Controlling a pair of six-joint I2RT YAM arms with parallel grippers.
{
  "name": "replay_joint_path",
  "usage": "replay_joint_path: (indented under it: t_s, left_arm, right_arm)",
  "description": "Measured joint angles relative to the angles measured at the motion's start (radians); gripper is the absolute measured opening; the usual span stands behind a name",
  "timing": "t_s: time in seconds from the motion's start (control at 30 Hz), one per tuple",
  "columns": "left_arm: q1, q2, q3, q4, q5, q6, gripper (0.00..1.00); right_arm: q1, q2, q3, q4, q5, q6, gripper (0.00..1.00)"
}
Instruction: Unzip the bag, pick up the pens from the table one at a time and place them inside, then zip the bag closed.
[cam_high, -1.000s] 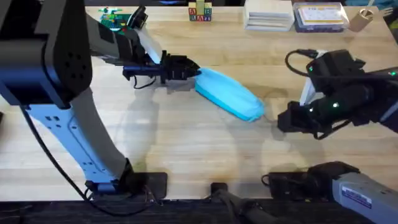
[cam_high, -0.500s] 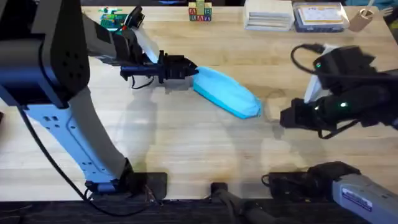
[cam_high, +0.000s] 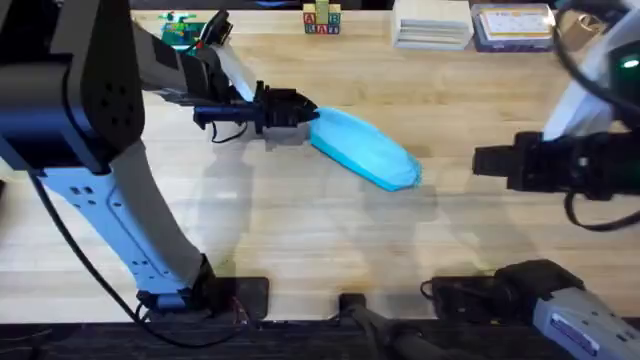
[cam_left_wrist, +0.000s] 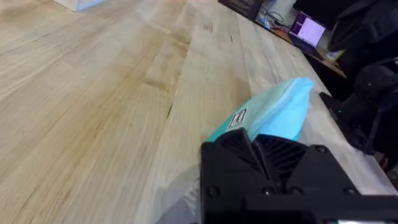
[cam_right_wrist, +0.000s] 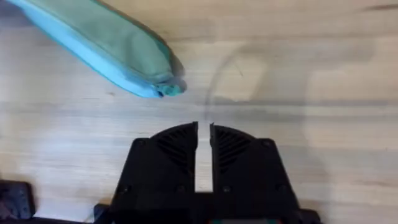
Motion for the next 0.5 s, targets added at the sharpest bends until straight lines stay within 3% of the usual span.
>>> replay_joint_path:
  t_s: [0.07, 0.1, 0.13, 0.17, 0.5]
  left_arm:
    - [0.0, 0.0, 0.0, 0.0, 0.0, 0.0, 0.042]
    - [0.0, 0.0, 0.0, 0.0, -0.001, 0.0, 0.042]
    - [0.0, 0.0, 0.0, 0.0, -0.001, 0.0, 0.042]
    - [0.0, 0.0, 0.0, 0.0, -0.002, 0.0, 0.042]
    - [0.0, 0.0, 0.0, 0.0, -0.004, 0.0, 0.042]
  right_arm:
    - [0.0, -0.023, 0.022, 0.0, -0.025, -0.023, 0.204]
    - [0.0, -0.049, 0.048, -0.001, -0.06, -0.054, 0.5]
    - [0.0, -0.056, 0.056, -0.001, -0.075, -0.067, 0.654]
    - [0.0, -0.071, 0.079, -0.008, -0.126, -0.117, 0.992]
    - [0.01, -0.075, 0.116, -0.046, -0.2, -0.208, 0.997]
